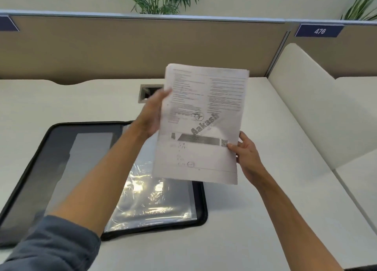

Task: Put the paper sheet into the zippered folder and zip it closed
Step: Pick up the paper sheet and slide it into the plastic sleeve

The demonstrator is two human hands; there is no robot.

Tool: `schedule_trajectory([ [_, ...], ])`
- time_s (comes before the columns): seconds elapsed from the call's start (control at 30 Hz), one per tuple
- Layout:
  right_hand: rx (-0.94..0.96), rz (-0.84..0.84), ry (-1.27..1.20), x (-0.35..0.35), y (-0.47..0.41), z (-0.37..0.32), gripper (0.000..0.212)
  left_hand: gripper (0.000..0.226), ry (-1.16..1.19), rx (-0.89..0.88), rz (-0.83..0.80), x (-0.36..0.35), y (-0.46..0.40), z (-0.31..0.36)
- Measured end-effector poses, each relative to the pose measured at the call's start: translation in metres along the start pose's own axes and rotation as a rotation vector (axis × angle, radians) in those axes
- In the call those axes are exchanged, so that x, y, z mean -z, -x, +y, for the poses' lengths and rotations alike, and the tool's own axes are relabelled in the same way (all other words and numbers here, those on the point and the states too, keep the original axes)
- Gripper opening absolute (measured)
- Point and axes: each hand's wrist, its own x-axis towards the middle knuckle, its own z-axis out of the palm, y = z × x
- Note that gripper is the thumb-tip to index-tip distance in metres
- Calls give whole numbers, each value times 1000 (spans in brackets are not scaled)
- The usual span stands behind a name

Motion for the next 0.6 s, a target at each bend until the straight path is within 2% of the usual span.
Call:
schedule_trajectory([
  [0.17,164,186,121,38,5,1,25,20,-394,93,-58,-30,16,-55],
  [0.37,221,238,158,69,11,8,27,27,-412,7,2,-66,8,-92],
  [0.6,275,282,181,89,14,20,45,27,-310,-83,-15,-86,7,-119],
])
